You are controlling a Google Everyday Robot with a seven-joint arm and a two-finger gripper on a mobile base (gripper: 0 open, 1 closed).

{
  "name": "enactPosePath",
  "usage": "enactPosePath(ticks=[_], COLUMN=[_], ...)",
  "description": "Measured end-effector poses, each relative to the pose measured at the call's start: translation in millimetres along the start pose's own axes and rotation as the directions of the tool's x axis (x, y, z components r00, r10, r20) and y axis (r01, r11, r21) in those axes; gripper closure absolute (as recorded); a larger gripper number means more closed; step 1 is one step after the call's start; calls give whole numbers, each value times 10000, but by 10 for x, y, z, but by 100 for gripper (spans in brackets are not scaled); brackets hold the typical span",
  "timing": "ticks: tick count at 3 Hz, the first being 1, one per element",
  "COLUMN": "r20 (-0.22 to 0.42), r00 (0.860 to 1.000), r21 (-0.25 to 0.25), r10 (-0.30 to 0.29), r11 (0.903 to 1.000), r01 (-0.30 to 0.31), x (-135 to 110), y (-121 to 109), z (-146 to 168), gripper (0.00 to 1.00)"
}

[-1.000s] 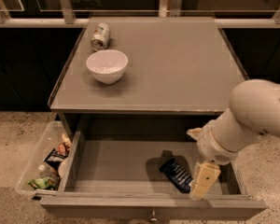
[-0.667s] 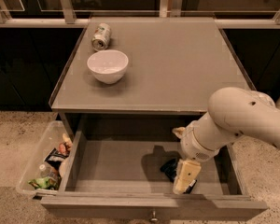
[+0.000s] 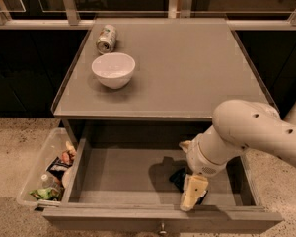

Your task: Pick rxbar blueberry from top drawer and place on counter

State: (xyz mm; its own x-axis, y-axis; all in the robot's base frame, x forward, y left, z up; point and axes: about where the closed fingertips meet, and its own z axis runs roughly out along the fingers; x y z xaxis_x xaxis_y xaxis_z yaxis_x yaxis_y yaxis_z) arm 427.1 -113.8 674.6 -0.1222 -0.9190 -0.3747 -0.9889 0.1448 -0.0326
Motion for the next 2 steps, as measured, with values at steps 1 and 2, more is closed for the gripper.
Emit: enactPosePath(ticks=[1,2], r20=[-306,-438], r00=[9990,9977], r21=[-330,-36], r10=[332,520], r11=[9989,9986], r01=[-342,-522], x=[163,121], y=[13,-309], z=[218,54], gripper=[0,0])
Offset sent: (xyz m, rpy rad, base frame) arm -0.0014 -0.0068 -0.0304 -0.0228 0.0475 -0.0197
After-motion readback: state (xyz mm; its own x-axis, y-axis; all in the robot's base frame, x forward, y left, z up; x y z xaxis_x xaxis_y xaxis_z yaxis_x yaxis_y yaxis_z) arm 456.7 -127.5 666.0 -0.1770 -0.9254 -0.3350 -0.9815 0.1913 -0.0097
